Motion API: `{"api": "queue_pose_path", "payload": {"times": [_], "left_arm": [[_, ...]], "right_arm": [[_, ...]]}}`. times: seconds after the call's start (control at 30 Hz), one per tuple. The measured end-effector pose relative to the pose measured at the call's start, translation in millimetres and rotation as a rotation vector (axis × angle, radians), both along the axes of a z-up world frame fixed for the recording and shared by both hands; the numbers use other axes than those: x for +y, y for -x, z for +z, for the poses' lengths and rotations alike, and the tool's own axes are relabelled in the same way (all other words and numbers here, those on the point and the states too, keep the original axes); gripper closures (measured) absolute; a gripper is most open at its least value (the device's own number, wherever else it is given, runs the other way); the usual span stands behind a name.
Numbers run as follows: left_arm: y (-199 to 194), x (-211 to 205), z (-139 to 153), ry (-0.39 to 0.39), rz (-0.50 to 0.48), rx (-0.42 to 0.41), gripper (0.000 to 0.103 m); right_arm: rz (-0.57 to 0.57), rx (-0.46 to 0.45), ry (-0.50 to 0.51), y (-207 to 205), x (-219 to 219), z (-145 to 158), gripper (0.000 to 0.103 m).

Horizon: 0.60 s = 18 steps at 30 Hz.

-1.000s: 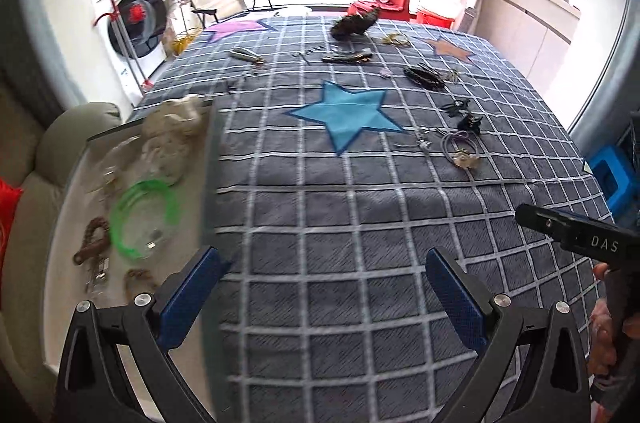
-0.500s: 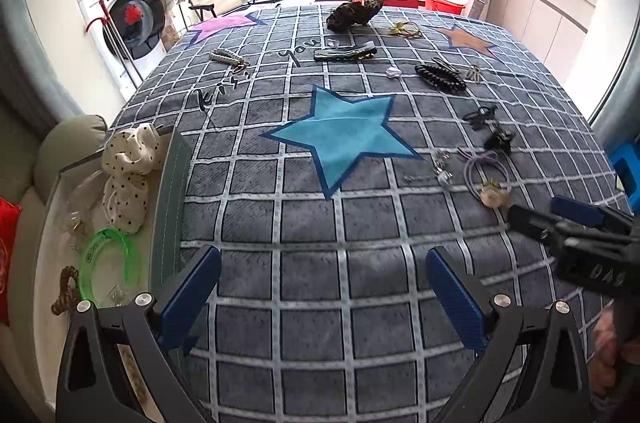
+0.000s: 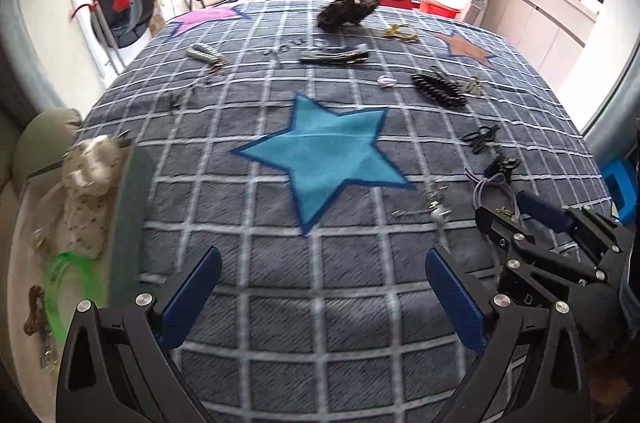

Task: Organize jewelry
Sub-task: 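Grasp the silver charm chain with the left tool while the right tool grasps the purple hair tie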

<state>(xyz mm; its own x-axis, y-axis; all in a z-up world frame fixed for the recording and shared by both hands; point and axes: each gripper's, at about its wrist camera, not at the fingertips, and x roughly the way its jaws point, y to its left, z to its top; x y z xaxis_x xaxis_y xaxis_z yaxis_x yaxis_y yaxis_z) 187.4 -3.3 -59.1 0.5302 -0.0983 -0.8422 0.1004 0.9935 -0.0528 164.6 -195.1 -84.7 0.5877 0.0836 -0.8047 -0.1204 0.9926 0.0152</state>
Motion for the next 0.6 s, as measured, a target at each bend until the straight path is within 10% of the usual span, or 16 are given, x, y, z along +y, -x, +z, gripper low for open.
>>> {"api": "queue_pose_path", "payload": {"times": [0.1,0.4,0.6], "left_arm": [[-5.6,-14.2,-1.1,0.012,-0.039,-0.004,0.000],[-26.4,-55.6,-20.3,-0.034,-0.132,0.013,0.019],[-28.0,-68.5,-14.7,-0.035,-0.185,-0.003,0.057]], "right_arm": [[-0.024,-0.003,-0.010,2.6,-14.4,0.8,0.079],[-0.055,-0.010,-0.051,10.3,-33.2,1.1,0.079],[-0.068,0.009,-0.105,11.4,-42.0,3.0,0.092]]}}
